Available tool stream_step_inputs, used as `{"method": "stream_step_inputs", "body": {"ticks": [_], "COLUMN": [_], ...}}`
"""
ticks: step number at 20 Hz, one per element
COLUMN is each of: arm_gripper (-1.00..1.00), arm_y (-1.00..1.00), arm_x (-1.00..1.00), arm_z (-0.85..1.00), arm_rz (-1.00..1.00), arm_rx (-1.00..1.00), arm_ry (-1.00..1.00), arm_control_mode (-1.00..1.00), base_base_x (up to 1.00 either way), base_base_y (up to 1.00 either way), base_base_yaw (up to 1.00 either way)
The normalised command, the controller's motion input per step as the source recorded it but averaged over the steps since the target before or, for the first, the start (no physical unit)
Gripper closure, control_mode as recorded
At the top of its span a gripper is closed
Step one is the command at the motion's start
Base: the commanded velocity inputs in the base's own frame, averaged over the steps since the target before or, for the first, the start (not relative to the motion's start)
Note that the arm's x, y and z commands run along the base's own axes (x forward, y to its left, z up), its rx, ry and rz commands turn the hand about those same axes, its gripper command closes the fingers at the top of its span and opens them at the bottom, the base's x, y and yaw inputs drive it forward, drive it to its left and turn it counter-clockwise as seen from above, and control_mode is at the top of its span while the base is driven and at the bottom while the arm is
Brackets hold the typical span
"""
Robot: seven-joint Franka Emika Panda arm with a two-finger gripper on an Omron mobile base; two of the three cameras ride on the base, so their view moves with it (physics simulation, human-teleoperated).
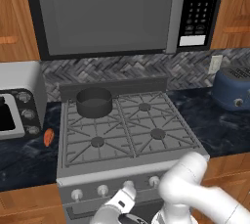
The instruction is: Turn on the burner for the pot on the stove. Wait thirty seconds for the pot to heat up. Then add the sweet potato to the pot.
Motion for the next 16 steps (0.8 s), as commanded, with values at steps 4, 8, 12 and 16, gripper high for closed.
{"method": "stream_step_inputs", "body": {"ticks": [4,8,12,16], "arm_gripper": [-1.00,-1.00,-1.00,-1.00], "arm_y": [0.00,0.00,0.00,-0.03], "arm_x": [-0.02,-0.01,0.00,-0.02], "arm_z": [-0.64,-0.39,-0.29,-0.22], "arm_rz": [0.00,0.00,-0.06,-0.10], "arm_rx": [0.21,0.36,0.49,0.59], "arm_ry": [-0.24,-0.33,-0.34,-0.34], "arm_control_mode": [-1.00,-1.00,-1.00,-1.00], "base_base_x": [0.00,0.00,0.00,0.00], "base_base_y": [0.00,0.00,0.00,0.00], "base_base_yaw": [0.00,0.00,0.00,0.00]}}
